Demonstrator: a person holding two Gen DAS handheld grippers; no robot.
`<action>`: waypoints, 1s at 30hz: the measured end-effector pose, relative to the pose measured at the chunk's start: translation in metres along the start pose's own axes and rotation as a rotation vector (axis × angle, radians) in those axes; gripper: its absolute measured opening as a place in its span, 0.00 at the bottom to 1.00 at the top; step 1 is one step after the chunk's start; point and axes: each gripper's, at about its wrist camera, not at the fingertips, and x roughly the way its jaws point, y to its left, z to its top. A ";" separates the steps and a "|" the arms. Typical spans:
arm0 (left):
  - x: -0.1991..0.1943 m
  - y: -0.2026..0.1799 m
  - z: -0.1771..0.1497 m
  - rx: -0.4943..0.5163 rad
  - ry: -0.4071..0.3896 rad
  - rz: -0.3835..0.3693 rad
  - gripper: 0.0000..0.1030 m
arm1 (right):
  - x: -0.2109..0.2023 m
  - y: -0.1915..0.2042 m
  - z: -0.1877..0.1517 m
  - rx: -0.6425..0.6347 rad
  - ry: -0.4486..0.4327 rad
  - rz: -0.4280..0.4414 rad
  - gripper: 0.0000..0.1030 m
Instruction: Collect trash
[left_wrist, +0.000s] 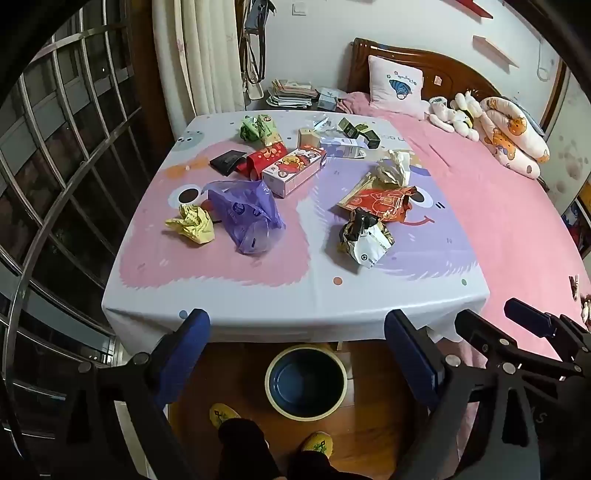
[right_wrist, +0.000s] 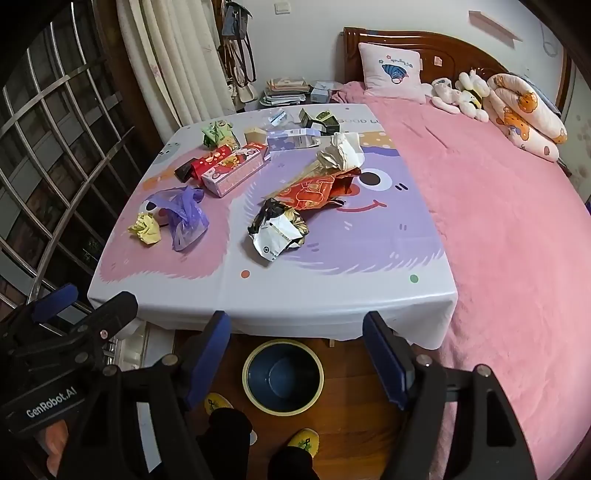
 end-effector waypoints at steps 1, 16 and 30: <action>-0.001 0.005 -0.002 -0.011 -0.011 -0.019 0.92 | 0.000 0.000 0.000 0.001 0.000 0.001 0.73; -0.008 0.008 -0.003 -0.010 -0.002 -0.003 0.92 | 0.000 -0.001 -0.002 0.002 -0.001 0.007 0.73; -0.015 0.010 -0.004 -0.016 -0.013 -0.011 0.92 | -0.003 0.009 -0.007 0.000 0.001 0.011 0.73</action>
